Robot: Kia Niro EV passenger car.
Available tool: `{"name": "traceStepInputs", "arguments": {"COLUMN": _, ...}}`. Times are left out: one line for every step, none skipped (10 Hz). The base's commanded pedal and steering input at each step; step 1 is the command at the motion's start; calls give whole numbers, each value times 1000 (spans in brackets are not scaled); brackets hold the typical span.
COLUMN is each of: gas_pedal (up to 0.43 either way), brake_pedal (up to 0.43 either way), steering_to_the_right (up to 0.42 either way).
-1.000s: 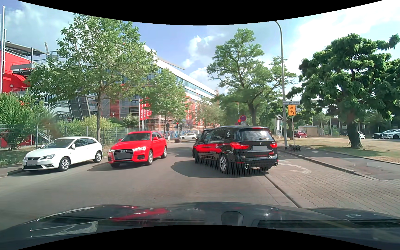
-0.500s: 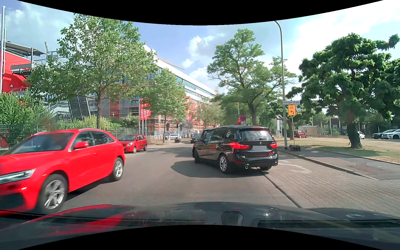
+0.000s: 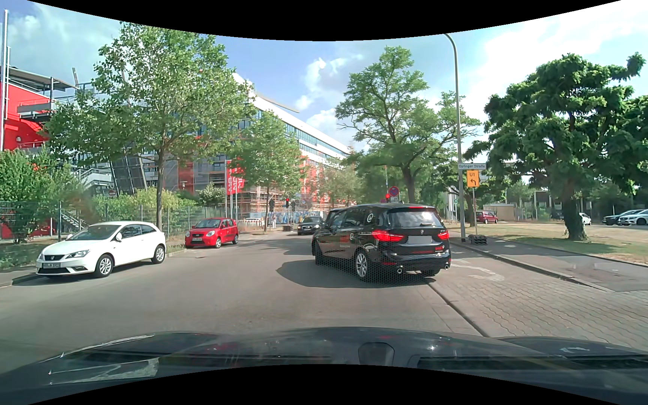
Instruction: Follow the waypoints while adhering to traffic rules and regulations
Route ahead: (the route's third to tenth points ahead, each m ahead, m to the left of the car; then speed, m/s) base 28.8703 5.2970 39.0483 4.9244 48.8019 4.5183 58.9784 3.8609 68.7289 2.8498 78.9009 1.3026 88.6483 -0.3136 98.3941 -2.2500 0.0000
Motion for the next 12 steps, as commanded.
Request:
{"name": "traceStepInputs", "arguments": {"gas_pedal": 0, "brake_pedal": 323, "steering_to_the_right": 0}}
{"name": "traceStepInputs", "arguments": {"gas_pedal": 0, "brake_pedal": 323, "steering_to_the_right": 0}}
{"name": "traceStepInputs", "arguments": {"gas_pedal": 0, "brake_pedal": 323, "steering_to_the_right": -1}}
{"name": "traceStepInputs", "arguments": {"gas_pedal": 0, "brake_pedal": 323, "steering_to_the_right": 0}}
{"name": "traceStepInputs", "arguments": {"gas_pedal": 0, "brake_pedal": 323, "steering_to_the_right": 0}}
{"name": "traceStepInputs", "arguments": {"gas_pedal": 0, "brake_pedal": 323, "steering_to_the_right": 0}}
{"name": "traceStepInputs", "arguments": {"gas_pedal": 0, "brake_pedal": 323, "steering_to_the_right": -1}}
{"name": "traceStepInputs", "arguments": {"gas_pedal": 0, "brake_pedal": 323, "steering_to_the_right": 0}}
{"name": "traceStepInputs", "arguments": {"gas_pedal": 0, "brake_pedal": 323, "steering_to_the_right": 0}}
{"name": "traceStepInputs", "arguments": {"gas_pedal": 0, "brake_pedal": 323, "steering_to_the_right": 0}}
{"name": "traceStepInputs", "arguments": {"gas_pedal": 0, "brake_pedal": 323, "steering_to_the_right": 0}}
{"name": "traceStepInputs", "arguments": {"gas_pedal": 0, "brake_pedal": 323, "steering_to_the_right": 0}}
